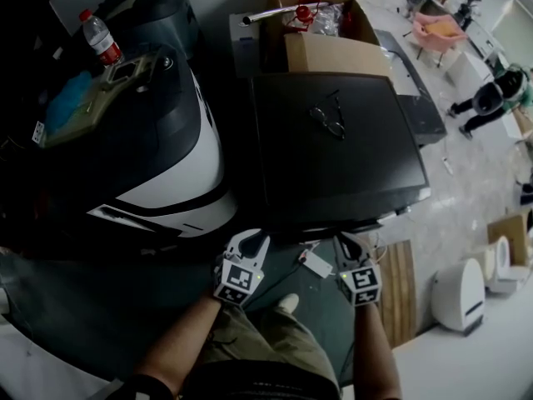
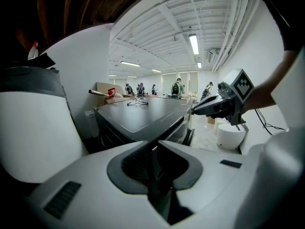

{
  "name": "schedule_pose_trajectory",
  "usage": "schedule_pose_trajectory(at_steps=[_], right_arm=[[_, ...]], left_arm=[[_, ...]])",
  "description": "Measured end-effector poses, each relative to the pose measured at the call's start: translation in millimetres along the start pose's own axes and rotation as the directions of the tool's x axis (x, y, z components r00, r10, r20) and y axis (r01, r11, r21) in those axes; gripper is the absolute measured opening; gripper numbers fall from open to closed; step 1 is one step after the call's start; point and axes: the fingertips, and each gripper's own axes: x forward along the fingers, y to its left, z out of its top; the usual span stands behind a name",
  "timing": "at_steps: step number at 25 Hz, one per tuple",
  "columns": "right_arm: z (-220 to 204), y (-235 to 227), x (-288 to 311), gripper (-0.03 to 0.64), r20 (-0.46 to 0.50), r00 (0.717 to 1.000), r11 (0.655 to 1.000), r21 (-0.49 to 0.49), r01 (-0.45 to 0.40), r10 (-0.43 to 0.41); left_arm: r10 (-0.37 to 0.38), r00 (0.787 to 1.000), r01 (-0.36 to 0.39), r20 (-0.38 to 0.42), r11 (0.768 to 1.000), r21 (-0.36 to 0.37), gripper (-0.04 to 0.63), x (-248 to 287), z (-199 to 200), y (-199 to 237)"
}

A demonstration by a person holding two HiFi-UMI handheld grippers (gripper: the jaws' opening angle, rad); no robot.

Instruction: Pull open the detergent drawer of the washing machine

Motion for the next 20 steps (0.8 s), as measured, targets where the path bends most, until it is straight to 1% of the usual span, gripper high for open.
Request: schedule_pose_trajectory(at_steps=[2, 3, 4, 5, 7, 9, 13, 18, 20], right_arm=[[-2.7, -3.1, 3.6, -0.009, -0.008, 1.000, 1.000, -0.012, 0.002, -0.002], [-4.0, -3.9, 5.6, 0.002, -0.014, 1.000, 1.000, -0.015, -0.005, 0.005], [-5.9, -3.4, 7.6, 0.067, -0.026, 0.999, 1.000, -0.015, -0.021, 0.020], [-8.1, -1.7, 9.6, 0.115, -0.045, 0.998, 0.999, -0.015, -0.041, 0.040], [-11.3, 2.1, 13.3, 0.141, -0.076, 0.995, 0.997, -0.028, -0.070, 0.068], [-14.3, 2.3, 18.0, 0.153, -0.087, 0.994, 0.996, -0.042, -0.074, 0.070], [-22.1, -5.2, 25.5, 0.160, -0.100, 0.993, 0.998, -0.032, -0.058, 0.054], [-25.6, -7.6, 32.1, 0.160, -0.115, 0.991, 0.997, -0.030, -0.075, 0.071], [-30.3, -9.4, 33.6, 0.160, -0.126, 0.990, 0.997, -0.025, -0.071, 0.068]], left_arm=[[-0.026, 0.999, 0.026, -0.018, 1.000, -0.005, 0.084, 2.7, -4.0, -3.6], [-0.035, 0.999, 0.035, -0.025, 0.999, -0.004, 0.094, 3.9, -5.2, -4.9], [-0.041, 0.999, 0.041, -0.030, 0.999, -0.002, 0.101, 5.1, -6.4, -5.8], [-0.045, 0.998, 0.045, -0.035, 0.999, -0.001, 0.107, 6.3, -7.4, -6.3], [-0.050, 0.998, 0.050, -0.041, 0.999, -0.003, 0.117, 9.1, -8.9, -6.2], [-0.048, 0.998, 0.048, -0.045, 0.999, -0.009, 0.120, 12.0, -9.9, -4.9], [-0.058, 0.996, 0.057, -0.061, 0.998, -0.018, 0.135, 17.8, -13.9, -5.2], [-0.072, 0.996, 0.072, -0.057, 0.997, -0.016, 0.138, 27.0, -13.4, -8.7], [-0.066, 0.996, 0.065, -0.059, 0.998, -0.023, 0.138, 28.6, -14.0, -8.0]])
